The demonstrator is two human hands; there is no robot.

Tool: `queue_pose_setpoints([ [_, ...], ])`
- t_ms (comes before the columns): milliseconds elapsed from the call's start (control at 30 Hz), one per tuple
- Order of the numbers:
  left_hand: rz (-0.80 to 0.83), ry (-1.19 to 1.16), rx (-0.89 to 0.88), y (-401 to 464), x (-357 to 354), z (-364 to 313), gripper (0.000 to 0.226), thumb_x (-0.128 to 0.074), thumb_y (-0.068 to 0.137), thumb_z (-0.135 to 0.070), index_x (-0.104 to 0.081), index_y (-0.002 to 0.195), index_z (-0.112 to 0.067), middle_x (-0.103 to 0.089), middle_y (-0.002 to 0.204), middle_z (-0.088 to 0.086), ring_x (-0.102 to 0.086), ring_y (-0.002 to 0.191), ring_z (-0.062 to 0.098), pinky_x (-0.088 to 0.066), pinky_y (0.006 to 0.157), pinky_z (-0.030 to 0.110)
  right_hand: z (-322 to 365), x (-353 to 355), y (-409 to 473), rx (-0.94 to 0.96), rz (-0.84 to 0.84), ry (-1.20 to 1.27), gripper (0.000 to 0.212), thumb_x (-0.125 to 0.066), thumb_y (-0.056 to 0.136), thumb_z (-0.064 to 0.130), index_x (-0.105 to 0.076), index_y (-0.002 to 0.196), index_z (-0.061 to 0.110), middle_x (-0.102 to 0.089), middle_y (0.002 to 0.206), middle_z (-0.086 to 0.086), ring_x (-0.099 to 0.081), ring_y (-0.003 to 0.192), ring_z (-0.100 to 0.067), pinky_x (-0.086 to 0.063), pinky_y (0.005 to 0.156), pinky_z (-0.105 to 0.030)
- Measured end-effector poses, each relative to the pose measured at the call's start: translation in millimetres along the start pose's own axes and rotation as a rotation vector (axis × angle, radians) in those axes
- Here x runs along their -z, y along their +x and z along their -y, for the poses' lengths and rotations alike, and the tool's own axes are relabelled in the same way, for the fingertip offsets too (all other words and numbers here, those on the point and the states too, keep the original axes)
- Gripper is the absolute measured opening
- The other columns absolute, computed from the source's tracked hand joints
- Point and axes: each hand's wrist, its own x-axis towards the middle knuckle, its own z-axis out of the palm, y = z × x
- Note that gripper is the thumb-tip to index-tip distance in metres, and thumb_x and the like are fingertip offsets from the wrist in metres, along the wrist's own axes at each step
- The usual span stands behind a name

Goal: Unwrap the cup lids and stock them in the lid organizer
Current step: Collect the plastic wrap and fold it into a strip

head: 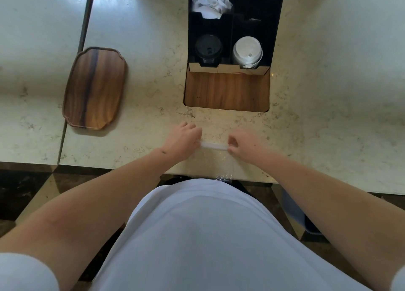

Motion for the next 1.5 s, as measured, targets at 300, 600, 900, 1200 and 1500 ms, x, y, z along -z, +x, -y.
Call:
queue_pose_setpoints([
  [300,0.087,0.022,-0.045,0,-3,2,0.016,-0.061,0.099,-0.02,-0.07,0.11,-0.014,-0.066,0.111,0.005,-0.054,0.108,0.024,-0.044,0.083,0.031,3,2,2,0.095,0.063,-0.096,0.003,-0.064,0.092,0.023,-0.063,0.092,0.021,-0.058,0.092,0.005,-0.051,0.083,-0.013,-0.037,0.068,-0.025],
  [600,-0.052,0.071,-0.252,-20,-8,3,0.006,-0.068,0.089,0.001,-0.068,0.085,-0.004,-0.065,0.082,0.013,-0.057,0.075,0.032,-0.05,0.066,0.041,2,-6,-4,0.211,-0.036,-0.155,0.012,-0.063,0.091,0.009,-0.06,0.079,0.013,-0.055,0.081,-0.003,-0.045,0.071,-0.018,-0.029,0.062,-0.027],
  [900,-0.164,0.057,-0.24,-38,-20,7,0.018,-0.064,0.093,-0.018,-0.074,0.078,-0.015,-0.062,0.084,0.006,-0.054,0.074,0.026,-0.049,0.064,0.04,-12,-13,-29,0.349,-0.173,-0.244,0.016,-0.063,0.097,0.02,-0.076,0.1,0.011,-0.065,0.101,-0.007,-0.055,0.087,-0.023,-0.053,0.073,-0.038],
  [1200,-0.11,-0.079,0.003,-27,-17,-2,0.009,-0.067,0.092,-0.012,-0.069,0.098,-0.006,-0.068,0.099,0.01,-0.056,0.091,0.029,-0.051,0.082,0.044,3,-9,-10,0.18,-0.058,-0.113,0.011,-0.061,0.098,0.022,-0.067,0.101,0.014,-0.064,0.097,-0.001,-0.056,0.085,-0.018,-0.046,0.073,-0.029],
  [1500,-0.029,-0.024,-0.031,-26,-16,-4,0.009,-0.062,0.093,-0.006,-0.069,0.098,-0.003,-0.067,0.101,0.013,-0.055,0.092,0.033,-0.046,0.082,0.041,9,-8,-3,0.221,-0.014,-0.18,0.013,-0.06,0.096,0.027,-0.065,0.103,0.017,-0.063,0.099,0.001,-0.051,0.086,-0.014,-0.048,0.075,-0.029],
])
